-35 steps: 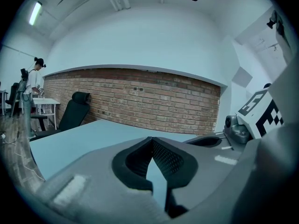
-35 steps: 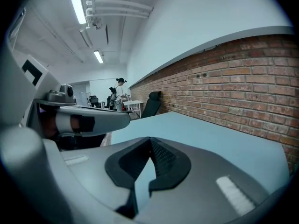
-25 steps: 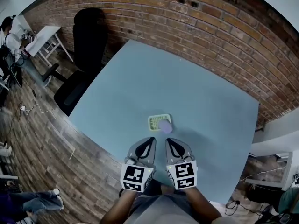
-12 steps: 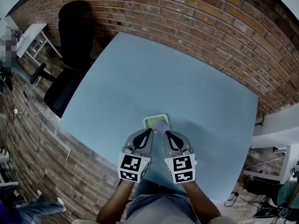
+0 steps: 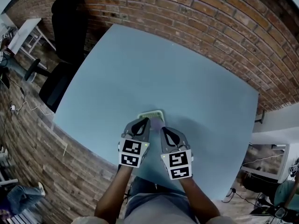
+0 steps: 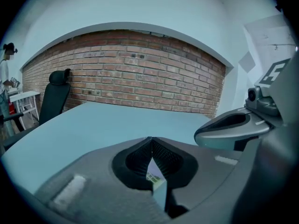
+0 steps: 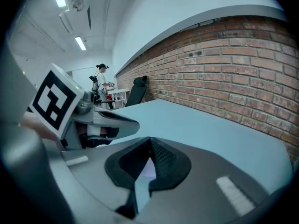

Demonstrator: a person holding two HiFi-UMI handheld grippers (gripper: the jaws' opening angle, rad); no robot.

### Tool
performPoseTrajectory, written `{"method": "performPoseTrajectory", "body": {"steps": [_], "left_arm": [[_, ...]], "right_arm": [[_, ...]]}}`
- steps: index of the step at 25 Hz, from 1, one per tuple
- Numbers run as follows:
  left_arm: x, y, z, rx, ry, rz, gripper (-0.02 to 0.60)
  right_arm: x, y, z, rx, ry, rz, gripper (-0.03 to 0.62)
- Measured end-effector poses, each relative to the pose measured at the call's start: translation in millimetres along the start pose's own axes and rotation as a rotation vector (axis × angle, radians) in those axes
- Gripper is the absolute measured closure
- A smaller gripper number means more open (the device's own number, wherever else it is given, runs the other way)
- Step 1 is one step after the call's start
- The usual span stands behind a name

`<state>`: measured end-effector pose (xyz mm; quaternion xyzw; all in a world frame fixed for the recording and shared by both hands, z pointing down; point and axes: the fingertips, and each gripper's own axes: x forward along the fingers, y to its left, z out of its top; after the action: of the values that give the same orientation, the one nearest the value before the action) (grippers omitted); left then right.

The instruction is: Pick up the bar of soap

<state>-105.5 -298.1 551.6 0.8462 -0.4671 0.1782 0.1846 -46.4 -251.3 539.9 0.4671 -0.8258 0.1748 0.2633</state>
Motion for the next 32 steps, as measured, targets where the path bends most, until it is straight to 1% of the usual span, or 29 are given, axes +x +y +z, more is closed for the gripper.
{"method": "performPoseTrajectory", "body": {"steps": [5,9,13,16,20,22,25,28,32], "left_arm": [[22,1,-14,0.017,0.052,-0.018,0.580],[36,-3,-24,0.014,0.084,-0.035,0.580],[42,-5,-28,0.046,0.100,-0.037,0.580],[50,-7,-36,0.034,0.133,-0.065,0.580],[59,-9,-41,0.025,0.150,-0.075,0.580],[62,-10,-44,0.032,0.171,-0.083,0.580],[63,-8,-50,0.035,0.200,-0.073,0.580],[65,-5,-58,0.059,0.219,-0.060,0.580],[65,-1,-61,0.044,0.214,-0.058,0.580]], "right_arm": [[9,-1,-8,-0.008,0.026,0.016,0.588],[18,-6,-12,-0.008,0.040,0.018,0.588],[22,-10,-17,0.006,0.058,0.010,0.585],[27,-11,-22,0.009,0.075,0.009,0.578],[29,-17,-36,0.007,0.106,-0.018,0.577],[31,-19,-38,0.017,0.113,-0.018,0.576],[33,-19,-38,0.021,0.108,-0.012,0.572],[35,-17,-40,0.029,0.122,-0.009,0.564],[40,-13,-44,0.039,0.132,0.000,0.548]]}}
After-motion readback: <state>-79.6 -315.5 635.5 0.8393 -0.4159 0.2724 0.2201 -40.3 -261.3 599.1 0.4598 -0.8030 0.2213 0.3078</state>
